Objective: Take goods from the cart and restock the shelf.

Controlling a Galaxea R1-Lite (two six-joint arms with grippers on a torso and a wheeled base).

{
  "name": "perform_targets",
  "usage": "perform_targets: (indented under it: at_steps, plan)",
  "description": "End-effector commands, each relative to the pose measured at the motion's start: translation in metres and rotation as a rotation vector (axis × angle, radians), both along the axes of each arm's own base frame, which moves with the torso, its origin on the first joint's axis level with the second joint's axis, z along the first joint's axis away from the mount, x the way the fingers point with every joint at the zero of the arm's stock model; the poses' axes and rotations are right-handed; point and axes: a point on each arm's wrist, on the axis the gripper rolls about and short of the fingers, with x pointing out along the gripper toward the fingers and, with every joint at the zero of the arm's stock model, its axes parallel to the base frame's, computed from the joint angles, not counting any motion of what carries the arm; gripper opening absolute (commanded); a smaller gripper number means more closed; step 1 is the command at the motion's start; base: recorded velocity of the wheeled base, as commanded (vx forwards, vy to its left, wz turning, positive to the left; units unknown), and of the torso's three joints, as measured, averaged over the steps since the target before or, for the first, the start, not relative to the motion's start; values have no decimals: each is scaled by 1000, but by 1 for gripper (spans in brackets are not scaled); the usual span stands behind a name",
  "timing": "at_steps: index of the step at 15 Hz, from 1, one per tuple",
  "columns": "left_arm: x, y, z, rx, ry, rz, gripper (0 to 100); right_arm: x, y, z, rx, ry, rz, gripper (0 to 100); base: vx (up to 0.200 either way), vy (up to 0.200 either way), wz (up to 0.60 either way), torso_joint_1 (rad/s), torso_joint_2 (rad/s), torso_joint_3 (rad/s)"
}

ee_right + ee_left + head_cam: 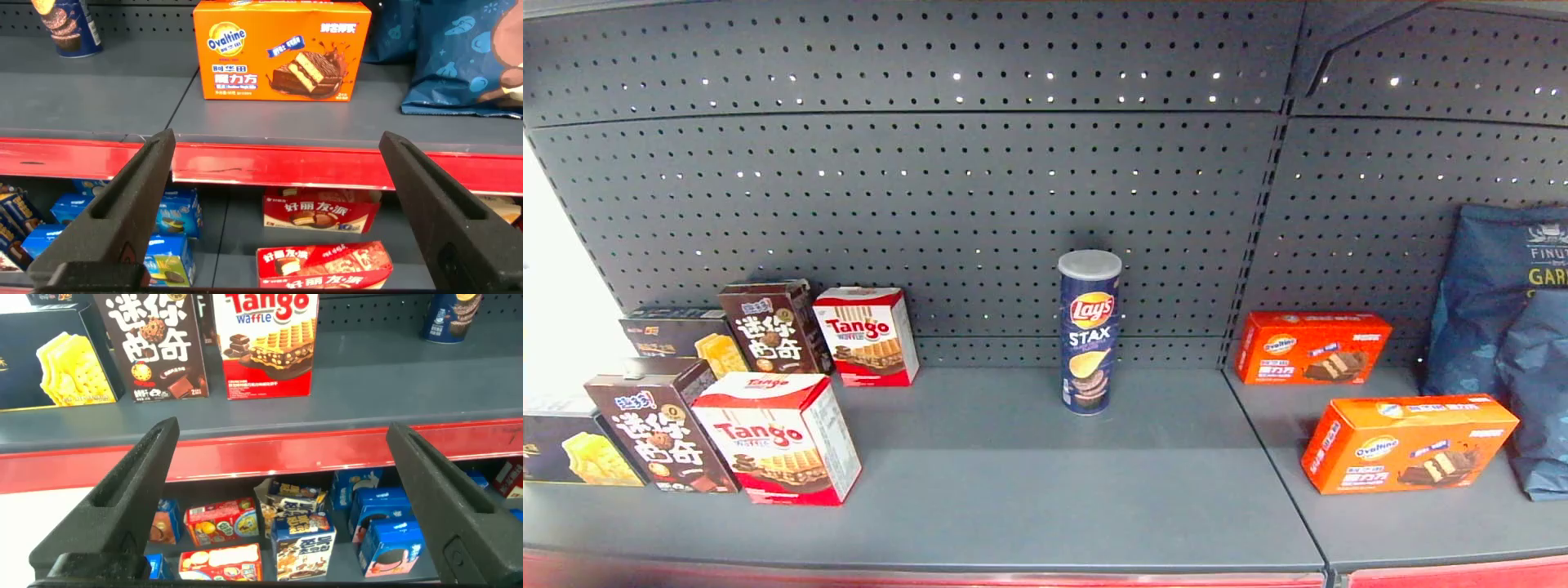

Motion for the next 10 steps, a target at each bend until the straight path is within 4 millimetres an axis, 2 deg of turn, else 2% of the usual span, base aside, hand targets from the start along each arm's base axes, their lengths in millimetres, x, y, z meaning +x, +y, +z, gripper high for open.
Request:
perform_targets:
  at_steps: [1, 10]
  plan:
    - [0, 0, 0, 0, 0, 0, 100, 0, 0, 0, -1, 2, 1, 100, 0, 0, 0, 0, 0, 0]
    - [0, 0, 0, 3, 1, 2, 100, 0, 0, 0, -1, 1, 1, 100, 0, 0, 0, 0, 0, 0]
